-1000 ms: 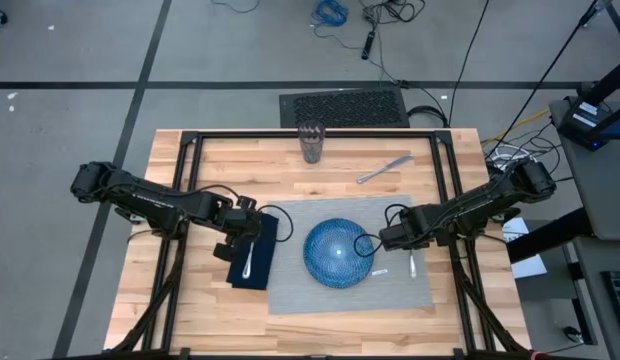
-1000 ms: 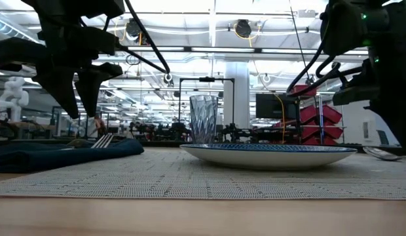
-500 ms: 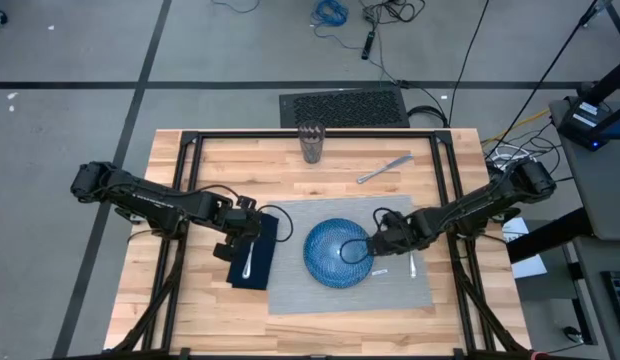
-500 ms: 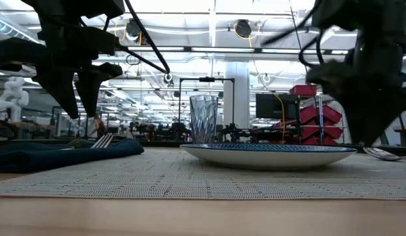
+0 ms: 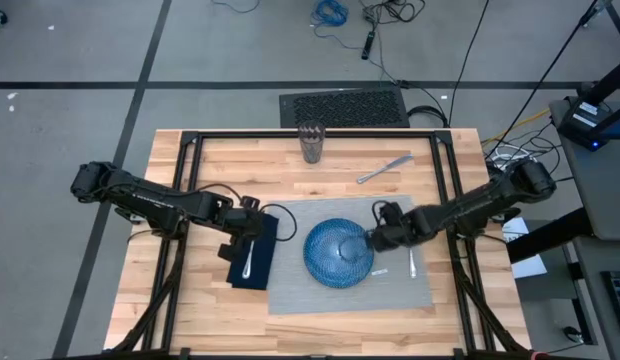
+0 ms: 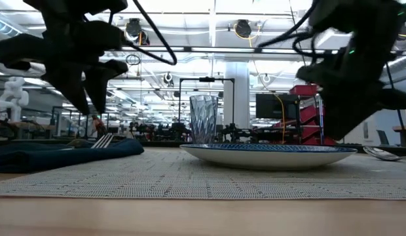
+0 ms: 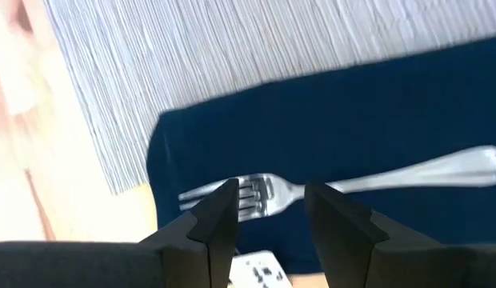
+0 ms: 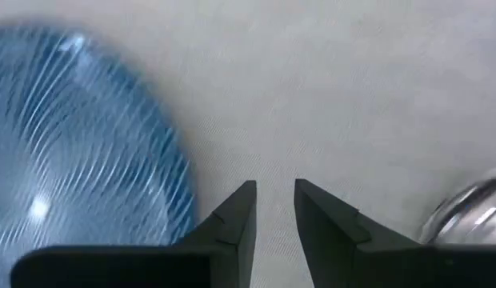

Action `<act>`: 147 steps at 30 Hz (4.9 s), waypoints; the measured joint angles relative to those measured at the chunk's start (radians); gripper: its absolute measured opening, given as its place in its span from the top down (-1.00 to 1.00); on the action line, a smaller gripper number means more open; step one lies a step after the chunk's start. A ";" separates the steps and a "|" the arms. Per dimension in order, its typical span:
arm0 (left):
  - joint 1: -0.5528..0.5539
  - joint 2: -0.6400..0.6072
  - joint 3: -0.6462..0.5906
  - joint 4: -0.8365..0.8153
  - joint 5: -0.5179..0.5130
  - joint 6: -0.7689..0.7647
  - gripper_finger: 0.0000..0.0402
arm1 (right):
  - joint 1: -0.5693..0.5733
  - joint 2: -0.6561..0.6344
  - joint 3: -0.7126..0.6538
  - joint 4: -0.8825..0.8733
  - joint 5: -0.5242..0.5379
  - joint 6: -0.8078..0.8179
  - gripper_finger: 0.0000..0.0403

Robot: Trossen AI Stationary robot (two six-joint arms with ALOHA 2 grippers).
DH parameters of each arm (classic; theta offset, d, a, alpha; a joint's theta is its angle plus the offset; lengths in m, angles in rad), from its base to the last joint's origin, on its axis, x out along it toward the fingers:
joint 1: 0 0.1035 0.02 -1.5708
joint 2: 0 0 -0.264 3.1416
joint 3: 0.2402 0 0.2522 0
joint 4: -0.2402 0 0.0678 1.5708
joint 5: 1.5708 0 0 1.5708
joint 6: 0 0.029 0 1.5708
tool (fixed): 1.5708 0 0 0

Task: Set table place
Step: Put the silver knife to the left of the silver spoon on the gray placemat

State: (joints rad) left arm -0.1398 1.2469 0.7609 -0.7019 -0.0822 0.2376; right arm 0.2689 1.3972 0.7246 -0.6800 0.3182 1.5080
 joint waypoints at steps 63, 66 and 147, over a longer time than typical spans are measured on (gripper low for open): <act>0.000 0.000 -0.080 0.189 0.000 -0.100 0.35 | -0.915 0.529 0.507 0.167 -0.269 -0.892 0.08; 0.000 0.000 -0.080 0.189 0.000 -0.100 0.35 | -0.916 0.555 0.520 0.141 -0.270 -0.893 0.08; -0.038 0.000 -0.118 0.270 0.000 -0.093 0.35 | -0.735 0.203 0.068 0.374 -0.064 -0.849 0.34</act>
State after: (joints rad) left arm -0.1776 1.2470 0.6430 -0.4315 -0.0822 0.1450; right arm -0.4663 1.6005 0.7926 -0.3057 0.2545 0.6594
